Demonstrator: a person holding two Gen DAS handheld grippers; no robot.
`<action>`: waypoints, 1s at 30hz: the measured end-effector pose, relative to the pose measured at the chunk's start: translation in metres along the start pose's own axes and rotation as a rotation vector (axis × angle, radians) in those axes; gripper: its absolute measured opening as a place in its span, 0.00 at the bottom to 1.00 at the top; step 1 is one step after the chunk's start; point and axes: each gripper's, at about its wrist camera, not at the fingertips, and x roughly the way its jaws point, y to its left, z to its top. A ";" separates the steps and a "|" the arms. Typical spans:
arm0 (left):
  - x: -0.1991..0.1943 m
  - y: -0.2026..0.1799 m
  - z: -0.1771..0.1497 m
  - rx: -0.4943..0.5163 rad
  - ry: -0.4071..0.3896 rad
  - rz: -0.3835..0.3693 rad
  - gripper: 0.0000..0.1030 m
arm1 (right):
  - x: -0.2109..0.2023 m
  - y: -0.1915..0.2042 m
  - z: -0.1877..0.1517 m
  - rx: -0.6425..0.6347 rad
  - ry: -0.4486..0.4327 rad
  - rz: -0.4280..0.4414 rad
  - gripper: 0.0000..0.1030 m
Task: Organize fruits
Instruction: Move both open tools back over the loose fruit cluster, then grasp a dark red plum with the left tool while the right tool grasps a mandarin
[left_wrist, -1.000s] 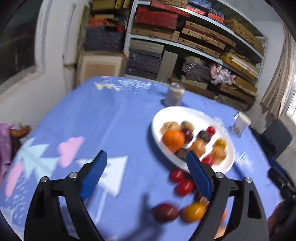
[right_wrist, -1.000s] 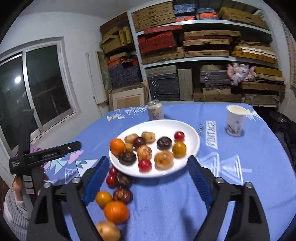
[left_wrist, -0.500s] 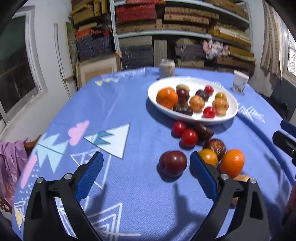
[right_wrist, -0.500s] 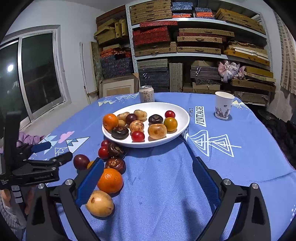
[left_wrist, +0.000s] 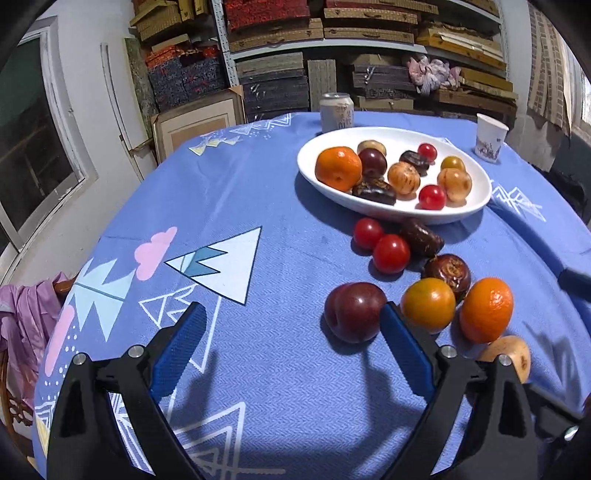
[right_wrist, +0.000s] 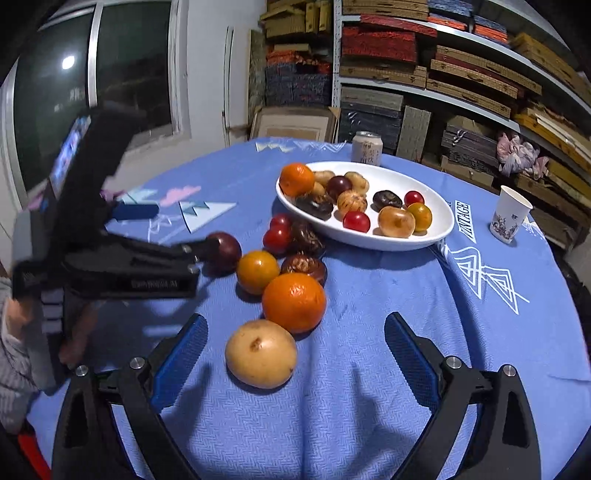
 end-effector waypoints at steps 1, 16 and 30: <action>0.000 0.002 0.001 -0.007 -0.001 -0.002 0.90 | 0.005 -0.002 -0.001 0.013 0.033 -0.020 0.95; 0.001 0.001 0.002 0.000 0.010 -0.012 0.90 | -0.017 -0.066 0.000 0.236 -0.026 -0.107 0.97; 0.002 -0.004 0.000 0.026 0.017 -0.003 0.90 | -0.004 -0.080 0.001 0.277 0.002 -0.052 0.84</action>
